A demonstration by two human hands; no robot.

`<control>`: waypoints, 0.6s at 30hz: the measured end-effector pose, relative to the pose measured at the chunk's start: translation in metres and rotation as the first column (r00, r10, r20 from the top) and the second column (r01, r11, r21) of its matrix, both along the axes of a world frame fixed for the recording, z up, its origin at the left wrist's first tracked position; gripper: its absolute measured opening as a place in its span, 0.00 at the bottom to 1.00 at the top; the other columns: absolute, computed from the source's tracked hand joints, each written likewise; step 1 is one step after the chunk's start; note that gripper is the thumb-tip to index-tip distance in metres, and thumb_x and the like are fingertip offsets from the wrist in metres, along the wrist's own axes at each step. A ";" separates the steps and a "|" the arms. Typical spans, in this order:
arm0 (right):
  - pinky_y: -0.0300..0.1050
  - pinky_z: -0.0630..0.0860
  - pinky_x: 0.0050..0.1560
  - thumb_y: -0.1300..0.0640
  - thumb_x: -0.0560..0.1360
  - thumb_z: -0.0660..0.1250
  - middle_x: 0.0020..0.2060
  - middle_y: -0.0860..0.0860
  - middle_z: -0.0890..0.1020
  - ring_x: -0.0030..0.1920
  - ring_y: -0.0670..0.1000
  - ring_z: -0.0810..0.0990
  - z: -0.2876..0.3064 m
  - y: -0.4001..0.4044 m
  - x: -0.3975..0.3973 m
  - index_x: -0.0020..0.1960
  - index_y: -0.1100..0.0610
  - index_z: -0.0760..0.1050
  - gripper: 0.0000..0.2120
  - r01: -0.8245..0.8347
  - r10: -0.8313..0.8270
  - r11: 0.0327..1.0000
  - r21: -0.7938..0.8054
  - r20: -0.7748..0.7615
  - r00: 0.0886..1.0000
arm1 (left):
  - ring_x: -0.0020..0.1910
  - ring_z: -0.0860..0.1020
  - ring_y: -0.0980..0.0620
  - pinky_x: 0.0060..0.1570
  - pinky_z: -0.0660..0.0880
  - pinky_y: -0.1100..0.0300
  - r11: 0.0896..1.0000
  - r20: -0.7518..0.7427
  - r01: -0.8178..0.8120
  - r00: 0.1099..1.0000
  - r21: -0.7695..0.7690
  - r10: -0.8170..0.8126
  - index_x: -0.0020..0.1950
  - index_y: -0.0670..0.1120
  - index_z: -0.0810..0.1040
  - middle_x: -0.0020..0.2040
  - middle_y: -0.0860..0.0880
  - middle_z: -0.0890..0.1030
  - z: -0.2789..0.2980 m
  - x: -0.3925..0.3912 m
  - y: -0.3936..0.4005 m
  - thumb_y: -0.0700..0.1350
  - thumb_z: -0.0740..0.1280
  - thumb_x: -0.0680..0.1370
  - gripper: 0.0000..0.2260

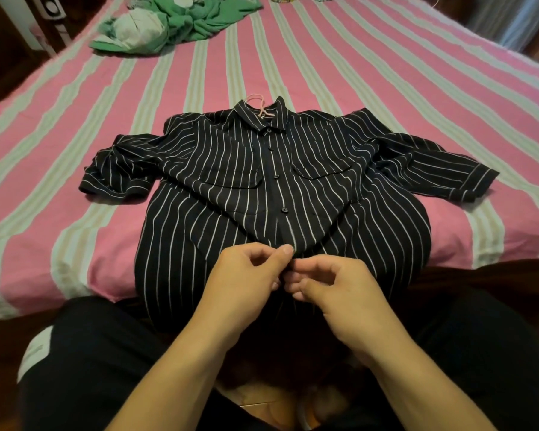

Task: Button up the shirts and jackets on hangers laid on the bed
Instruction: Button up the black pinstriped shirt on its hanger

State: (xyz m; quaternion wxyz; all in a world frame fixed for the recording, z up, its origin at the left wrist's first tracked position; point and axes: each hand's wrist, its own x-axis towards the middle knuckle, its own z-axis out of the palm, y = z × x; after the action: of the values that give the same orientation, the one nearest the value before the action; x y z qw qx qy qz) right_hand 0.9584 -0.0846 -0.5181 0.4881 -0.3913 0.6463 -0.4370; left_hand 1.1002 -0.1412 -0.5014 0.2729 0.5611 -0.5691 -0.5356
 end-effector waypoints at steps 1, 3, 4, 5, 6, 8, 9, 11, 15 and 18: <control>0.42 0.82 0.52 0.72 0.78 0.65 0.44 0.49 0.88 0.49 0.46 0.86 0.001 0.001 0.000 0.56 0.56 0.83 0.16 -0.012 0.012 1.000 -0.007 0.003 1.000 | 0.36 0.82 0.52 0.51 0.81 0.50 1.000 -0.004 0.010 1.000 0.001 -0.010 0.42 0.54 0.86 0.36 0.50 0.85 0.001 0.000 0.001 0.54 0.73 0.77 0.07; 0.41 0.82 0.52 0.72 0.78 0.64 0.45 0.48 0.88 0.49 0.46 0.86 0.002 0.002 0.000 0.56 0.55 0.84 0.16 -0.017 0.017 1.000 -0.020 0.017 1.000 | 0.40 0.84 0.52 0.52 0.82 0.50 1.000 -0.001 0.008 1.000 -0.016 -0.008 0.43 0.53 0.86 0.38 0.51 0.86 0.000 0.000 0.003 0.50 0.74 0.76 0.04; 0.41 0.82 0.52 0.72 0.78 0.64 0.45 0.48 0.87 0.49 0.46 0.86 0.002 0.003 0.001 0.56 0.54 0.84 0.17 -0.012 0.013 1.000 -0.023 0.023 1.000 | 0.40 0.84 0.52 0.52 0.82 0.49 0.999 0.003 -0.006 1.000 -0.036 0.006 0.43 0.52 0.86 0.38 0.51 0.86 -0.002 0.000 0.004 0.48 0.75 0.76 0.03; 0.41 0.82 0.52 0.71 0.78 0.65 0.45 0.48 0.87 0.49 0.46 0.86 0.002 0.004 0.002 0.56 0.54 0.84 0.16 -0.005 0.006 1.000 -0.023 0.028 1.000 | 0.40 0.84 0.53 0.51 0.82 0.50 0.998 0.008 -0.022 1.000 -0.059 0.022 0.42 0.52 0.86 0.38 0.52 0.86 -0.004 0.000 0.004 0.46 0.74 0.77 0.03; 0.41 0.82 0.53 0.71 0.78 0.66 0.45 0.48 0.87 0.49 0.46 0.86 0.001 0.004 0.003 0.57 0.53 0.83 0.16 -0.001 0.002 1.000 -0.024 0.029 1.000 | 0.39 0.84 0.54 0.49 0.81 0.51 0.996 0.015 -0.038 0.999 -0.078 0.040 0.41 0.52 0.86 0.37 0.52 0.85 -0.007 0.000 0.004 0.46 0.74 0.77 0.05; 0.39 0.81 0.53 0.68 0.78 0.68 0.45 0.45 0.87 0.49 0.43 0.85 0.000 0.004 0.004 0.56 0.50 0.83 0.15 -0.013 0.012 0.999 -0.048 -0.035 0.999 | 0.38 0.83 0.56 0.46 0.80 0.56 0.993 0.021 -0.072 0.997 -0.098 0.075 0.41 0.52 0.85 0.36 0.53 0.85 -0.010 0.000 0.005 0.44 0.73 0.77 0.06; 0.37 0.80 0.53 0.65 0.77 0.69 0.44 0.44 0.87 0.47 0.41 0.85 -0.001 0.003 0.002 0.55 0.48 0.83 0.14 -0.027 0.015 0.996 -0.088 -0.133 0.991 | 0.38 0.83 0.56 0.44 0.80 0.58 0.991 0.015 -0.091 0.996 -0.099 0.093 0.43 0.52 0.85 0.37 0.53 0.85 -0.011 -0.001 0.005 0.43 0.74 0.77 0.05; 0.31 0.76 0.49 0.60 0.76 0.72 0.42 0.40 0.86 0.46 0.38 0.83 -0.003 -0.001 -0.003 0.53 0.46 0.84 0.11 -0.086 0.002 0.976 -0.198 -0.390 0.921 | 0.38 0.84 0.53 0.43 0.81 0.58 0.988 0.000 -0.119 0.993 -0.099 0.119 0.44 0.52 0.83 0.37 0.51 0.85 -0.011 -0.001 0.005 0.41 0.74 0.76 0.05; 0.38 0.78 0.50 0.59 0.75 0.74 0.45 0.40 0.83 0.47 0.40 0.82 -0.014 -0.009 -0.018 0.56 0.47 0.84 0.12 -0.319 0.020 0.883 -0.345 -0.651 0.759 | 0.40 0.83 0.44 0.48 0.81 0.47 0.986 0.002 -0.112 0.994 -0.127 0.113 0.45 0.49 0.75 0.37 0.45 0.84 -0.013 -0.003 0.005 0.38 0.75 0.75 0.10; 0.43 0.80 0.48 0.58 0.76 0.73 0.44 0.43 0.83 0.46 0.41 0.82 -0.018 -0.014 -0.025 0.54 0.52 0.84 0.08 -0.419 0.001 0.821 -0.389 -0.731 0.682 | 0.43 0.82 0.37 0.51 0.80 0.40 0.989 -0.043 -0.107 0.994 -0.101 0.103 0.43 0.48 0.72 0.39 0.42 0.83 -0.013 -0.002 0.005 0.37 0.75 0.74 0.13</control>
State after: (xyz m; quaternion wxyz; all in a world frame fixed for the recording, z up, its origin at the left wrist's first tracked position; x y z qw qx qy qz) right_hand 0.9333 -0.0987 -0.5366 0.1266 -0.7200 0.5843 -0.3525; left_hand 1.0978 -0.1359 -0.5148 0.3398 0.5653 -0.5604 -0.5010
